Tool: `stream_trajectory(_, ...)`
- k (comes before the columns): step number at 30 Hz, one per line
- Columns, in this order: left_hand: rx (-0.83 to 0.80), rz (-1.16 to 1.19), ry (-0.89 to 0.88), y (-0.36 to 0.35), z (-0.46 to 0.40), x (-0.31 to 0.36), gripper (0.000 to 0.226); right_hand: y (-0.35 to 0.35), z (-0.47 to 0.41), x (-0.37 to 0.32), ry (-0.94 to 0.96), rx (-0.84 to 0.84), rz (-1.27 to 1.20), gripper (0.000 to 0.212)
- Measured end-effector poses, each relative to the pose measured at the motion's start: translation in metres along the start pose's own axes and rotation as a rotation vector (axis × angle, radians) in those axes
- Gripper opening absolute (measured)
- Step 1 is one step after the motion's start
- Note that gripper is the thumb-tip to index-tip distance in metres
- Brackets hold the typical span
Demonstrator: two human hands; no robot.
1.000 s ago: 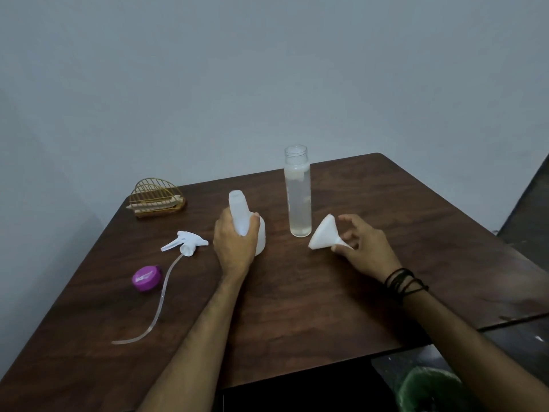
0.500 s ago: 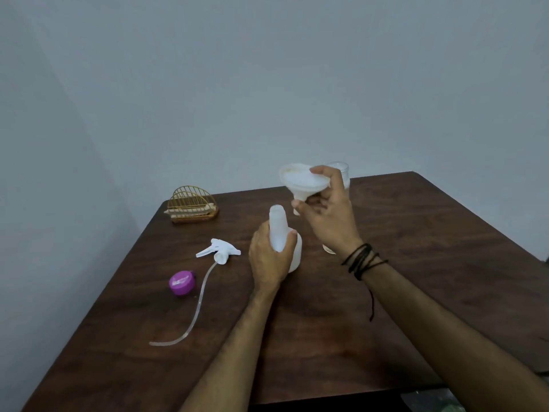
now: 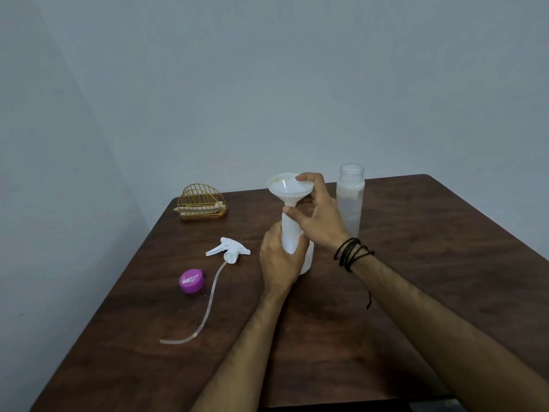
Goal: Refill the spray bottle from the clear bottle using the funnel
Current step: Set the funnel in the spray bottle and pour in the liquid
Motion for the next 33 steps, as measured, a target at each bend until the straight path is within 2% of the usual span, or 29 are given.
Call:
stream_trajectory(4,0.011,-0.008,0.004,0.001,0.0,0.001,0.045,0.003,0.002,0.0,0.072,-0.026,0.054,0.059)
stream_trajectory(8,0.029,-0.015,0.016,0.001,0.001,0.001,0.045,0.008,0.012,0.0,0.153,0.013,0.111,0.077)
stream_trajectory(11,0.026,-0.031,0.02,0.001,0.0,0.0,0.046,0.019,0.022,-0.005,0.231,0.168,0.196,0.082)
stream_trajectory(14,0.012,-0.013,0.056,0.001,-0.002,0.0,0.049,0.037,0.028,-0.008,0.265,0.398,0.205,0.066)
stream_trajectory(16,-0.005,0.03,0.106,0.001,-0.002,-0.001,0.062,0.05,0.028,-0.003,0.209,0.508,0.205,0.061)
stream_trajectory(19,-0.035,0.097,0.146,0.004,0.0,0.001,0.081,0.069,0.024,0.013,0.074,0.585,0.227,0.073)
stream_trajectory(22,-0.019,0.194,0.159,0.008,-0.006,0.009,0.096,0.081,0.022,0.034,-0.016,0.547,0.278,0.089)
stream_trajectory(25,0.028,0.368,0.15,0.013,-0.023,0.027,0.102,0.08,0.018,0.049,-0.102,0.399,0.216,0.106)
stream_trajectory(27,0.022,0.441,0.158,0.014,-0.036,0.04,0.105,0.074,0.013,0.054,-0.123,0.299,0.182,0.109)
stream_trajectory(29,-0.005,0.472,0.176,0.013,-0.044,0.049,0.106,0.069,0.008,0.057,-0.119,0.237,0.171,0.101)
stream_trajectory(33,-0.009,0.529,0.219,0.009,-0.048,0.056,0.104,0.065,0.003,0.06,-0.096,0.248,0.195,0.069)
Point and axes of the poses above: each hand's wrist, its own z-axis away from the middle knuckle, its own y-axis out of the back of the hand, x = y × z, the point moved 4 cm from there along -z, towards the middle knuckle, and after that the axes turned 2 degrees about y, right-handed, at the moved point
